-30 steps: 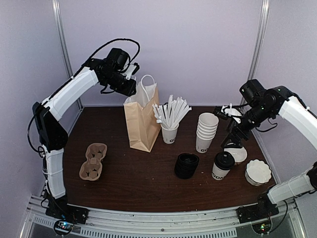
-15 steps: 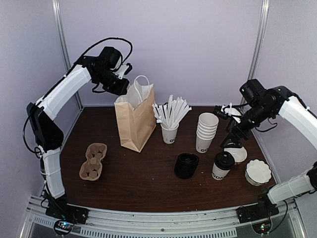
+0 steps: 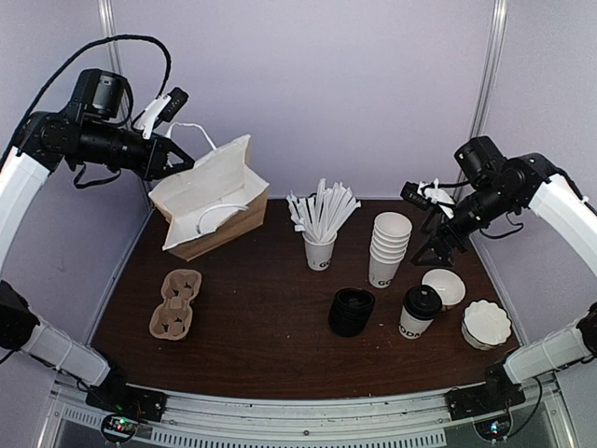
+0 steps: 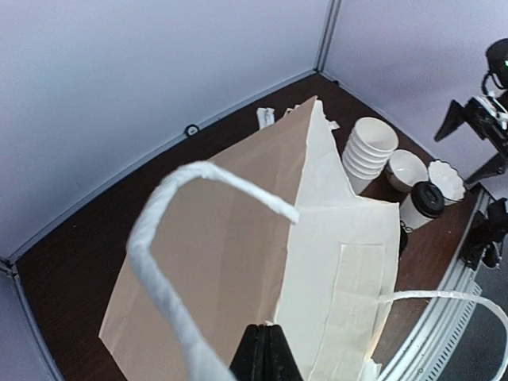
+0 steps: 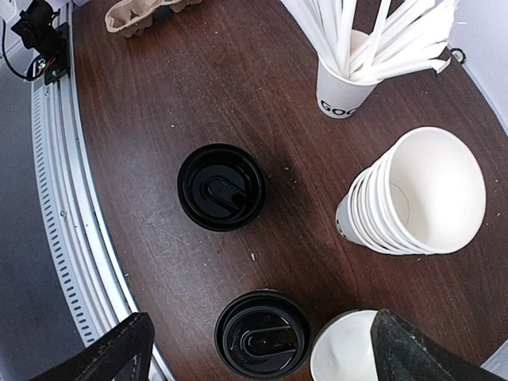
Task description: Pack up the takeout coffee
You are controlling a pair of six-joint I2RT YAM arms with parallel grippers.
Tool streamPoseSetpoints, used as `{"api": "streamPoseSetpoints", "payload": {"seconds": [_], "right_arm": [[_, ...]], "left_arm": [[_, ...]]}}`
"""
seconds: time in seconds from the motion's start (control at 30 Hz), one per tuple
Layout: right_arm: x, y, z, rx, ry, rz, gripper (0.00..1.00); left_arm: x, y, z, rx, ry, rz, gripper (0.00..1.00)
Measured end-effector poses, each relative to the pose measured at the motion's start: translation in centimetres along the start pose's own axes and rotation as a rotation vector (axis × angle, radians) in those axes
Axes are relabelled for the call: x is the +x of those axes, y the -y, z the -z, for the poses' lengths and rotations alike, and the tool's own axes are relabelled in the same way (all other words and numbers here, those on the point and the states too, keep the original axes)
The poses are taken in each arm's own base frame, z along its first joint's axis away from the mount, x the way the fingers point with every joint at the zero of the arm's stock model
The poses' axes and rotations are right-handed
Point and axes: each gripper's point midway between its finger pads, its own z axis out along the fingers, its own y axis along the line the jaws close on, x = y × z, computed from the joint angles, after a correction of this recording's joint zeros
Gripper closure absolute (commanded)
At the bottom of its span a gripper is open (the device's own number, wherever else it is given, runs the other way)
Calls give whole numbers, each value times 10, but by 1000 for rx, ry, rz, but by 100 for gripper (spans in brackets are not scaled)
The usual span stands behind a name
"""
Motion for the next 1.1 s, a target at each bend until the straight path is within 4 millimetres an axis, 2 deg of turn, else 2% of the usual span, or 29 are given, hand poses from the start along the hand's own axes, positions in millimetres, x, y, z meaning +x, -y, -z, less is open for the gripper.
{"api": "streamPoseSetpoints", "payload": {"seconds": [0.23, 0.37, 0.47, 0.67, 0.9, 1.1], "right_arm": [[-24, 6, 8, 6, 57, -9, 1], [-39, 9, 10, -10, 87, -16, 1], [-51, 10, 12, -24, 114, -9, 6], [-80, 7, 14, -86, 174, -5, 12], [-92, -17, -13, -205, 145, 1, 17], [-109, -37, -20, -265, 150, 26, 18]], "left_arm": [[24, 50, 24, 256, 14, -26, 100], [35, 68, 33, 357, 13, -44, 100], [42, 82, 33, 451, -2, -37, 100], [61, 104, 9, 623, -108, -5, 100], [86, 133, -18, 748, -263, -4, 100], [90, 140, -48, 814, -344, 32, 100]]}}
